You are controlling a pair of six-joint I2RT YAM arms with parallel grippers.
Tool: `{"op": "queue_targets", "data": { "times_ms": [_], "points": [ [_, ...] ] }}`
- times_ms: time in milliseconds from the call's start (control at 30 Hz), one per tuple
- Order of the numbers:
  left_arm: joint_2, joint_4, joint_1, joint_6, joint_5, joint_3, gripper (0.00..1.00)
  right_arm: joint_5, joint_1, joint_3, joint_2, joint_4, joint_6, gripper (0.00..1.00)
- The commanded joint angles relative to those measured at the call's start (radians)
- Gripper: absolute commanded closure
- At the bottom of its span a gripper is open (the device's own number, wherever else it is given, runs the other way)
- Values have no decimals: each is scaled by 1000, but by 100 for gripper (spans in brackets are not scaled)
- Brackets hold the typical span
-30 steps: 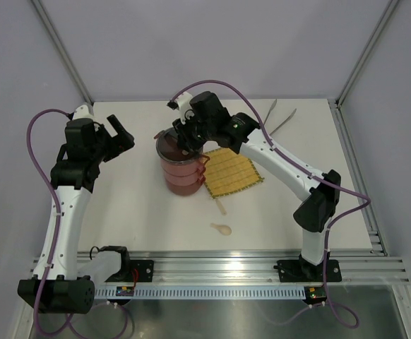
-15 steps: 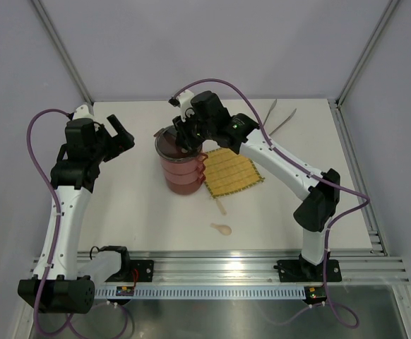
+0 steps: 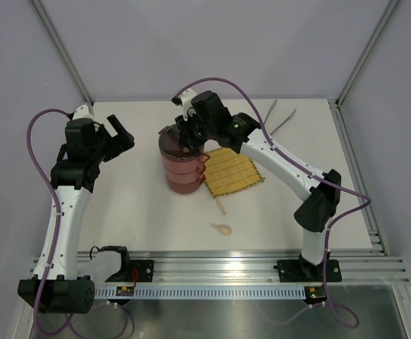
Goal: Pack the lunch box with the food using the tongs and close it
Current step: Close the box lid on the packing box.
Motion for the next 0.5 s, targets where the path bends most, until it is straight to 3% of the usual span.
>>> {"op": "queue_targets", "data": {
  "times_ms": [0, 467],
  "points": [
    [-11, 28, 8, 8, 7, 22, 1, 101, -11, 31, -16, -142, -9, 100],
    [-17, 28, 8, 10, 7, 14, 1, 69, -11, -1, 4, -145, 24, 100]
  ]
}}
